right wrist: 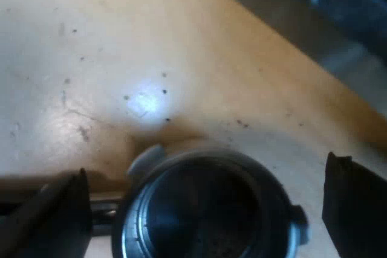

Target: Put the handle in the coffee machine

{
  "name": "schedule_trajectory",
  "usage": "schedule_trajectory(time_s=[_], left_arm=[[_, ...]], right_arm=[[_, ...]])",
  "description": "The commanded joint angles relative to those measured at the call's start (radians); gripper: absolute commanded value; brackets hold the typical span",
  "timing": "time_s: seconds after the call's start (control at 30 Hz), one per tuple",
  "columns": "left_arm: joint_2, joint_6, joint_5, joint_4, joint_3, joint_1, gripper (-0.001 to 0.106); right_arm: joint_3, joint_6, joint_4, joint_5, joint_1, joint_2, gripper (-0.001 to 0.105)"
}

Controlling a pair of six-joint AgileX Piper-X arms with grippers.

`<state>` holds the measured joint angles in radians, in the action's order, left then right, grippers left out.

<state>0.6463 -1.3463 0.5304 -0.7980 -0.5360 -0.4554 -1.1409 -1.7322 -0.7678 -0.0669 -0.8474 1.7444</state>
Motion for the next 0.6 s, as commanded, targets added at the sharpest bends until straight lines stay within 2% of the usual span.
schedule_trajectory(time_s=[0.03, 0.3, 0.6], left_arm=[[-0.003, -0.014, -0.003, 0.016, -0.005, -0.004, 0.089], [-0.003, -0.014, -0.003, 0.011, -0.005, -0.004, 0.089], [-0.003, -0.014, -0.003, 0.011, -0.005, -0.004, 0.089]], right_arm=[[-0.008, -0.015, 0.005, 0.015, 0.008, 0.007, 0.079], [-0.006, -0.015, -0.012, 0.051, 0.022, 0.024, 0.079], [-0.006, -0.044, -0.024, 0.079, 0.022, 0.024, 0.079]])
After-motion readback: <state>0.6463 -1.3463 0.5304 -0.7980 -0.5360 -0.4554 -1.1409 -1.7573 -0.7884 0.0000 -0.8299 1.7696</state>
